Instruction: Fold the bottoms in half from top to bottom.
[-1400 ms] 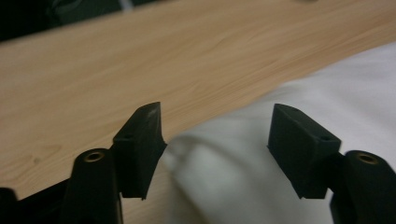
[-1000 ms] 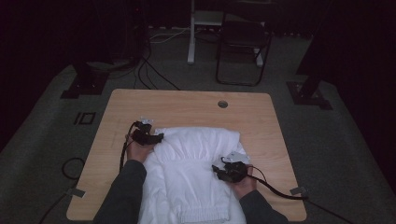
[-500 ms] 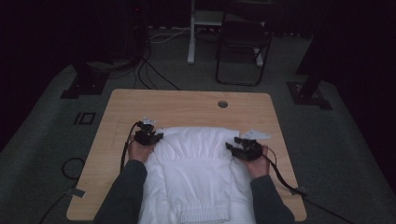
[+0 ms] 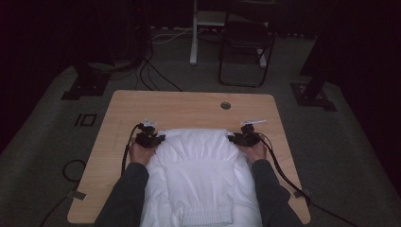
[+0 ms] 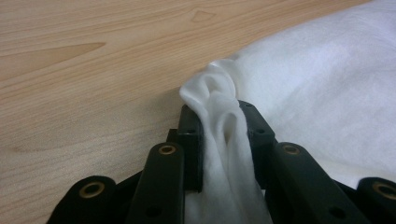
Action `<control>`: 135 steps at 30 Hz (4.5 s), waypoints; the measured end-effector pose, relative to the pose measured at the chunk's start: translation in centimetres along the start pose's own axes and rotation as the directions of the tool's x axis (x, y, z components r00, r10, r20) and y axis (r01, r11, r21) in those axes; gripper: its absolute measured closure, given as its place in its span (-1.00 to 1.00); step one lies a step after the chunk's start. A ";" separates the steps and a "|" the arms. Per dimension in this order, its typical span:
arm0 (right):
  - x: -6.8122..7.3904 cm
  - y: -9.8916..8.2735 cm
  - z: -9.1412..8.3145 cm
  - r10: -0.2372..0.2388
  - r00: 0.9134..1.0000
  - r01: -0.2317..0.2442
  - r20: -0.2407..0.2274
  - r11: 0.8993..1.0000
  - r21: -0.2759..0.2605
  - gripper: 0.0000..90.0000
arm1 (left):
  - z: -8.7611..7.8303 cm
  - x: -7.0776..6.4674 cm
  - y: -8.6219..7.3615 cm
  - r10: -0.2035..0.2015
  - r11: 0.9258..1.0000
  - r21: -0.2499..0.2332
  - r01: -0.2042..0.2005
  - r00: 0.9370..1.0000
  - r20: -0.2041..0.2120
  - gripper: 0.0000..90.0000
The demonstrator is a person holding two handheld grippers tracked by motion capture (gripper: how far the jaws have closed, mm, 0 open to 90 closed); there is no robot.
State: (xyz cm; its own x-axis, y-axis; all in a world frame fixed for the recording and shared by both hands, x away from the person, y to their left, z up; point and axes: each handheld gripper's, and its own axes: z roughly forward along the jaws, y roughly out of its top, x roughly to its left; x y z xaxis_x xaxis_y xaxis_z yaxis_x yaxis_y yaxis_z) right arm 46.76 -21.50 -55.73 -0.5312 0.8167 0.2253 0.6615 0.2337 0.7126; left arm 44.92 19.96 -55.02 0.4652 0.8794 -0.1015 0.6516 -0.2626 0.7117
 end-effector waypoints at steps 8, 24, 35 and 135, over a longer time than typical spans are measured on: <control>-0.2 0.7 -1.1 -0.026 0.999 0.027 0.044 1.000 -0.016 0.98 | -0.8 0.1 1.0 -0.002 1.000 0.017 0.002 1.000 0.007 0.84; 1.0 2.7 -8.2 -0.060 0.997 0.071 0.048 0.959 -0.273 0.98 | -8.4 -0.1 3.8 -0.017 0.968 -0.245 0.049 0.991 0.131 0.83; 4.7 -7.1 -12.7 -0.172 0.985 0.161 -0.030 0.961 -0.227 0.97 | -13.1 -4.3 -4.2 0.133 0.975 -0.206 -0.089 0.969 0.210 0.81; 9.0 -9.7 -5.7 -0.252 0.968 0.252 0.004 0.966 -0.066 0.25 | -8.6 -8.5 -9.6 0.136 0.990 -0.057 -0.128 0.977 0.162 0.41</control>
State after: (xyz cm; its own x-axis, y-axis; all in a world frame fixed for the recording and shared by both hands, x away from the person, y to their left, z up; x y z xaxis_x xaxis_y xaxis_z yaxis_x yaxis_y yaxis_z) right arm 32.54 -19.42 -56.86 -0.6785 0.7337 0.0359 0.4705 0.3965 0.7883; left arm 29.54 18.44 -54.98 0.6403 0.7595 -0.1147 0.5512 -0.3502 0.7573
